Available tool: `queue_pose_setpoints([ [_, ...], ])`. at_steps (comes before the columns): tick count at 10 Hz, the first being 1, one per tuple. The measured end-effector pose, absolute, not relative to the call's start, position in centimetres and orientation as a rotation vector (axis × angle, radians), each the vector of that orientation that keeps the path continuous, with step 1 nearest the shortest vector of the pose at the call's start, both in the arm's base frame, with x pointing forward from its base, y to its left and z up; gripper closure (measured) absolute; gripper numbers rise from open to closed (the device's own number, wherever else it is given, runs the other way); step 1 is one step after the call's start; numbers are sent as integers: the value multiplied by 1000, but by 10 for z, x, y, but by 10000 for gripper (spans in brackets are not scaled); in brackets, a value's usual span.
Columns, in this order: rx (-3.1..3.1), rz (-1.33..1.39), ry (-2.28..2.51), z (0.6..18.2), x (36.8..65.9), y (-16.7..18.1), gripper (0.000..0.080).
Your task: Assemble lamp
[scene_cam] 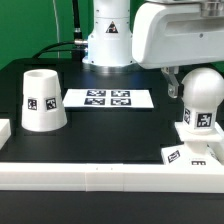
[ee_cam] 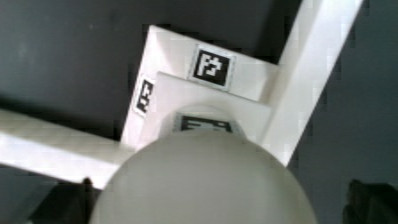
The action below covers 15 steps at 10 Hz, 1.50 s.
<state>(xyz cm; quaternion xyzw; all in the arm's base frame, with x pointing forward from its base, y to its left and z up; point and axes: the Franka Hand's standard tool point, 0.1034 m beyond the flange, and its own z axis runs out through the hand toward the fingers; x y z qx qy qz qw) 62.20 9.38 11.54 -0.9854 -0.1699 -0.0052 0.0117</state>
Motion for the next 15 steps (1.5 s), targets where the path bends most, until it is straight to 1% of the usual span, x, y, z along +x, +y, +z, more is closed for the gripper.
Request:
queue_pose_setpoints([
  [5, -2945, -21, -1035, 115, 622, 91, 100],
  [7, -2807, -31, -1431, 116, 625, 87, 100],
  [11, -2600, -12, -1839, 114, 631, 91, 100],
  [15, -2275, 27, -2267, 112, 630, 95, 100],
])
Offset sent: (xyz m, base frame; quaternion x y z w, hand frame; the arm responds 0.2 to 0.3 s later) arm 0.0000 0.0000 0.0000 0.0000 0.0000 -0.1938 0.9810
